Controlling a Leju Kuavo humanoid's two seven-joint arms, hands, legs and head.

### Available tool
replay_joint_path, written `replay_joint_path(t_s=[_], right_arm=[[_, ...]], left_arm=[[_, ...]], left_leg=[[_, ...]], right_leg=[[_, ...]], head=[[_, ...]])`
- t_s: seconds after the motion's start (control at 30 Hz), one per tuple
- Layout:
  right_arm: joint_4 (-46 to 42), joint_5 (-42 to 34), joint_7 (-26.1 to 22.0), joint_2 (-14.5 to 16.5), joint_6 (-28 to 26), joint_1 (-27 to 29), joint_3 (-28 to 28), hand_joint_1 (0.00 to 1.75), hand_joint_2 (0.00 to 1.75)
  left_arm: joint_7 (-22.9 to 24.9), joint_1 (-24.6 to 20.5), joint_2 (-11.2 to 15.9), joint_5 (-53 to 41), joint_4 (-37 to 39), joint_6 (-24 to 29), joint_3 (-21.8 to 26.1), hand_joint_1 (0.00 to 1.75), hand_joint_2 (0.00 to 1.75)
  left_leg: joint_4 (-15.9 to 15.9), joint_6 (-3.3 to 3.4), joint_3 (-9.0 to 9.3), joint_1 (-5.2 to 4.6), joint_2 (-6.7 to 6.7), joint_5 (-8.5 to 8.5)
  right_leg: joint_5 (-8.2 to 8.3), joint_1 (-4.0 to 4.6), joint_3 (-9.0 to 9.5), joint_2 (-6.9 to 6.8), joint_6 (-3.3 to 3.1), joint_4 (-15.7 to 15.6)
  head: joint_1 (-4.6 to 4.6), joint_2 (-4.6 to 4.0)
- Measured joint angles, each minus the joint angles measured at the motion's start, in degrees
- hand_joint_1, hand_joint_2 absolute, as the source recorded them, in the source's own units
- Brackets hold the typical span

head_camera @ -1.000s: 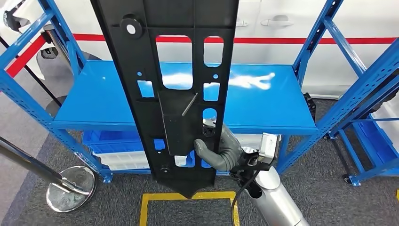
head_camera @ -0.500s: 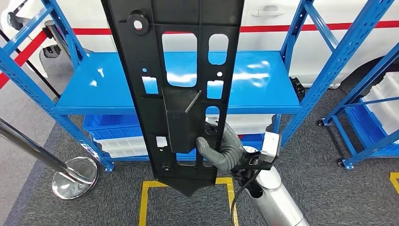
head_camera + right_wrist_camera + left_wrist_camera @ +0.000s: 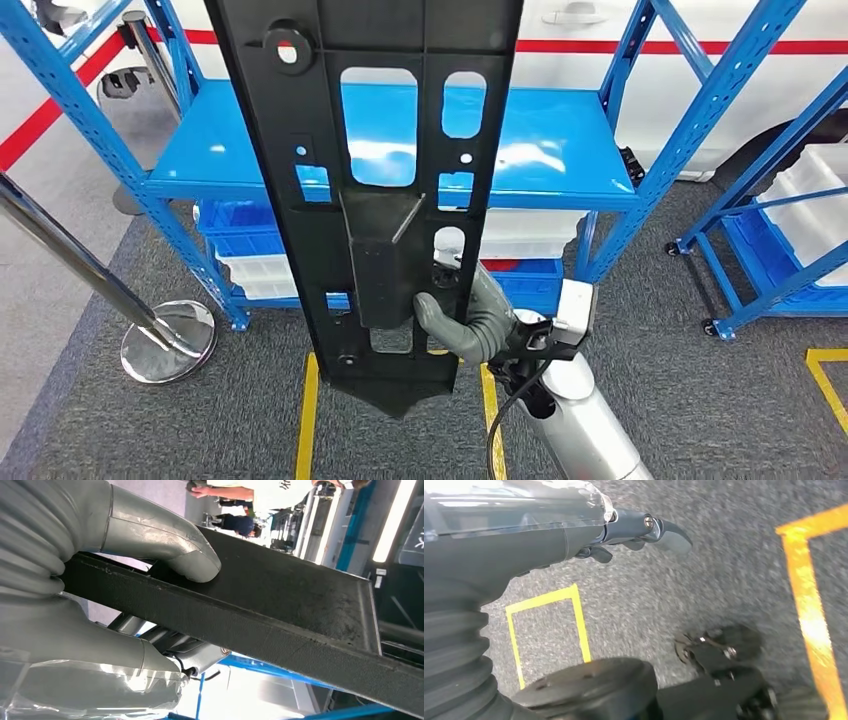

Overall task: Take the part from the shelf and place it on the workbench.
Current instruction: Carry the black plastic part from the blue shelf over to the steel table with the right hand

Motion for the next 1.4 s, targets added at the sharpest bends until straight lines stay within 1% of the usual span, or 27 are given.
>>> replay_joint_path(t_s=[0.07, 0.1, 0.13, 0.17, 0.23, 0.3, 0.33, 0.4, 0.43, 0.5, 0.57, 0.6, 0.63, 0.67, 0.73, 0.8, 0.83, 0.9, 0.97, 1.07, 1.13, 1.17, 1.2, 1.23, 1.3, 1.37, 1.4], right_arm=[[0.07, -0.01, 0.00, 0.00, 0.03, 0.00, -0.11, 1.75, 1.75], [0.13, -0.01, 0.00, 0.00, 0.03, 0.03, -0.14, 1.75, 1.75], [0.19, -0.01, 0.00, 0.00, 0.04, 0.04, -0.15, 1.75, 1.75], [0.23, -0.01, 0.00, 0.00, 0.05, 0.05, -0.16, 1.75, 1.75], [0.25, -0.01, 0.00, 0.00, 0.07, -0.03, -0.17, 1.75, 1.75], [0.19, -0.10, 0.01, 0.02, 0.18, -0.20, -0.18, 1.75, 1.75], [0.15, -0.25, 0.03, 0.03, 0.31, -0.28, -0.19, 1.75, 1.75], [0.14, -0.62, 0.16, 0.04, 0.61, -0.29, -0.21, 1.75, 1.75], [0.14, -0.78, 0.28, 0.04, 0.71, -0.29, -0.22, 1.75, 1.75], [0.14, -1.01, 0.51, 0.04, 0.79, -0.22, -0.22, 1.75, 1.75], [0.13, -1.16, 0.69, 0.03, 0.85, 0.01, -0.22, 1.75, 1.75], [0.12, -1.20, 0.73, 0.03, 0.89, 0.19, -0.23, 1.75, 1.75], [0.12, -1.21, 0.76, 0.02, 0.93, 0.36, -0.24, 1.75, 1.75], [0.12, -1.23, 0.76, 0.02, 0.98, 0.51, -0.25, 1.75, 1.75], [0.03, -1.29, 0.78, 0.02, 1.08, 0.66, -0.26, 1.75, 1.75], [-0.19, -1.46, 0.80, 0.03, 1.17, 0.61, -0.30, 1.75, 1.75], [-0.28, -1.55, 0.81, 0.03, 1.22, 0.60, -0.33, 1.75, 1.75], [-0.37, -1.64, 0.85, 0.02, 1.37, 0.66, -0.45, 1.75, 1.75], [-0.49, -1.67, 0.88, -0.01, 1.49, 0.72, -0.73, 1.75, 1.75], [-0.64, -1.70, 0.92, -0.04, 1.62, 0.78, -1.03, 1.75, 1.75], [-0.64, -1.72, 1.03, -0.07, 1.63, 1.03, -1.09, 1.75, 1.75], [-0.64, -1.72, 1.13, -0.09, 1.63, 1.13, -1.13, 1.75, 1.75], [-0.67, -1.73, 1.21, -0.11, 1.62, 1.18, -1.17, 1.75, 1.75], [-0.73, -1.75, 1.28, -0.12, 1.62, 1.18, -1.22, 1.75, 1.75], [-0.98, -1.78, 1.33, -0.13, 1.57, 1.12, -1.33, 1.75, 1.75], [-1.22, -1.78, 1.32, -0.17, 1.40, 1.15, -1.44, 1.75, 1.75], [-1.31, -1.75, 1.31, -0.22, 1.27, 1.26, -1.52, 1.75, 1.75]], left_arm=[[0.01, 0.03, 0.01, 0.00, 0.00, 0.01, 0.00, 0.00, 1.75], [0.01, 0.07, 0.00, 0.01, 0.00, 0.00, 0.00, 0.00, 1.75], [0.01, 0.11, -0.01, 0.01, 0.00, -0.01, 0.00, 0.00, 1.75], [0.01, 0.14, -0.02, 0.02, 0.00, -0.01, 0.00, 0.00, 1.75], [0.01, 0.13, -0.09, 0.04, 0.01, -0.02, 0.00, 0.00, 1.75], [0.01, 0.07, -0.25, 0.03, 0.02, -0.03, 0.00, 0.00, 1.75], [0.03, 0.07, -0.33, 0.03, 0.02, -0.04, 0.00, 0.00, 1.75], [0.10, 0.13, -0.36, 0.02, 0.02, -0.05, 0.01, 0.00, 1.75], [0.15, 0.15, -0.37, 0.03, 0.02, -0.05, 0.01, 0.00, 1.75], [0.11, 0.13, -0.36, 0.01, 0.02, -0.07, 0.03, 0.00, 1.75], [-0.16, 0.00, -0.33, -0.03, 0.01, -0.09, 0.04, 0.00, 1.75], [-0.34, -0.08, -0.31, -0.04, 0.01, -0.10, 0.04, 0.00, 1.75], [-0.49, -0.12, -0.29, -0.06, 0.01, -0.07, 0.03, 0.00, 1.75], [-0.55, -0.13, -0.28, -0.10, 0.01, 0.00, 0.03, 0.00, 1.75], [-0.54, -0.01, -0.24, -0.19, 0.00, 0.17, 0.02, 0.00, 1.75], [-0.53, 0.20, -0.23, -0.38, 0.01, 0.26, 0.02, 0.00, 1.75], [-0.54, 0.26, -0.24, -0.48, 0.01, 0.30, 0.02, 0.00, 1.75], [-0.56, 0.31, -0.31, -0.64, 0.02, 0.39, 0.02, 0.00, 1.75], [-0.61, 0.27, -0.38, -0.71, 0.02, 0.55, 0.02, 0.00, 1.75], [-0.67, 0.33, -0.34, -0.77, 0.02, 0.69, 0.02, 0.00, 1.75], [-0.67, 0.40, -0.31, -0.87, 0.02, 0.72, 0.02, 0.00, 1.75], [-0.67, 0.38, -0.31, -0.96, 0.02, 0.73, 0.02, 0.00, 1.75], [-0.68, 0.33, -0.31, -1.05, 0.02, 0.73, 0.01, 0.00, 1.75], [-0.68, 0.26, -0.32, -1.13, 0.02, 0.73, 0.00, 0.00, 1.75], [-0.67, 0.14, -0.37, -1.21, 0.02, 0.73, -0.03, 0.00, 1.75], [-0.60, 0.14, -0.41, -1.30, 0.02, 0.73, -0.05, 0.00, 1.75], [-0.55, 0.13, -0.39, -1.36, 0.02, 0.72, -0.07, 0.00, 1.75]], left_leg=[[0.06, 0.27, -1.88, -0.14, 0.02, 1.47], [0.13, 0.26, -2.87, -0.23, 0.03, 2.17], [0.21, 0.24, -3.85, -0.31, 0.05, 2.85], [0.32, 0.19, -4.79, -0.40, 0.07, 3.50], [0.53, 0.00, -6.28, -0.59, 0.04, 4.64], [0.56, -0.45, -7.02, -0.67, 0.06, 5.73], [0.42, -0.77, -7.14, -0.57, 0.12, 6.28], [-0.09, -1.43, -7.35, -0.42, 0.28, 7.29], [0.09, -1.74, -7.69, -0.41, 0.26, 6.85], [3.50, -2.27, -8.97, -0.36, 0.10, 2.73], [10.94, -2.76, -10.55, -0.12, 0.00, -2.79], [14.42, -2.98, -10.99, -0.01, 0.01, -3.92], [16.58, -3.17, -10.83, 0.09, 0.00, -3.64], [16.86, -3.30, -9.83, 0.20, -0.05, -2.27], [11.03, -3.39, -5.08, 0.56, -1.25, 0.47], [2.98, -3.23, 0.16, 0.76, -3.51, -0.35], [0.68, -3.10, 1.50, 0.75, -4.23, -1.35], [-0.48, -2.58, 2.01, 0.72, -3.61, -1.86], [-0.62, -1.68, 1.73, 0.84, -2.23, -1.36], [-0.69, -0.72, 1.19, 0.60, 0.05, -0.86], [-0.56, -0.61, 0.89, 0.41, 1.51, -0.78], [-0.50, -0.61, 0.84, 0.35, 2.16, -0.78], [-0.47, -0.66, 0.89, 0.28, 2.76, -0.83], [-0.46, -0.74, 1.01, 0.20, 3.25, -0.90], [-0.42, -1.12, 1.14, -0.12, 4.19, -1.11], [-0.35, -1.62, 1.12, -0.38, 5.21, -1.29], [-0.34, -1.89, 1.22, -0.48, 5.82, -1.39]], right_leg=[[-5.45, -0.06, -1.85, 0.06, 0.30, 7.64], [-6.38, -0.06, -2.16, 0.06, 0.37, 10.73], [-5.99, -0.06, -1.70, 0.06, 0.34, 12.29], [-4.58, -0.03, -0.20, 0.06, 0.16, 11.77], [-2.39, 0.24, 5.57, 0.09, -0.65, 5.21], [-3.19, 0.70, 11.23, 0.06, -1.42, -3.04], [-3.79, 0.94, 12.59, 0.07, -1.70, -5.39], [-2.96, 1.02, 12.51, 0.15, -2.16, -6.63], [-2.21, 0.86, 12.10, 0.21, -2.54, -7.04], [-0.62, 0.42, 10.81, 0.38, -3.15, -7.59], [0.59, 0.44, 9.13, 0.76, -3.34, -7.51], [1.13, 0.43, 8.33, 1.04, -3.27, -7.42], [1.69, 0.41, 7.52, 1.38, -3.14, -7.31], [2.21, 0.36, 6.73, 1.80, -2.95, -7.15], [3.07, 0.18, 5.35, 2.84, -2.40, -6.65], [3.79, 0.12, 4.19, 3.83, -1.71, -6.00], [4.17, 0.15, 3.73, 4.30, -1.35, -5.81], [4.89, 0.18, 3.12, 5.29, -0.61, -5.72], [3.89, 0.22, 2.11, 4.26, 0.03, -4.21], [-1.71, 0.15, -2.31, 1.20, 0.71, 5.96], [-3.50, 0.00, -4.18, 0.70, 0.89, 11.32], [-2.91, -0.05, -3.55, 0.53, 0.84, 10.96], [-1.46, -0.04, -1.77, 0.20, 0.65, 8.34], [0.29, 0.10, 0.64, -0.54, 0.28, 4.45], [2.01, 0.94, 4.71, -2.98, -0.92, -2.60], [1.69, 1.63, 5.66, -4.03, -1.88, -4.81], [1.74, 1.55, 5.55, -3.46, -2.16, -5.06]], head=[[0.00, 0.00], [0.00, 0.00], [0.00, 0.00], [0.00, 0.00], [-0.01, 0.00], [-0.02, 0.00], [-0.01, 0.00], [0.00, 0.00], [0.00, 0.00], [-0.01, 0.00], [-0.02, 0.00], [-0.02, 0.00], [-0.02, 0.00], [-0.02, 0.00], [-0.02, 0.00], [-0.01, 0.00], [-0.01, 0.00], [-0.01, 0.00], [0.03, 0.00], [0.05, 0.00], [0.05, 0.00], [0.05, 0.00], [0.05, 0.00], [0.05, 0.00], [0.05, 0.00], [0.04, 0.00], [0.04, 0.00]])
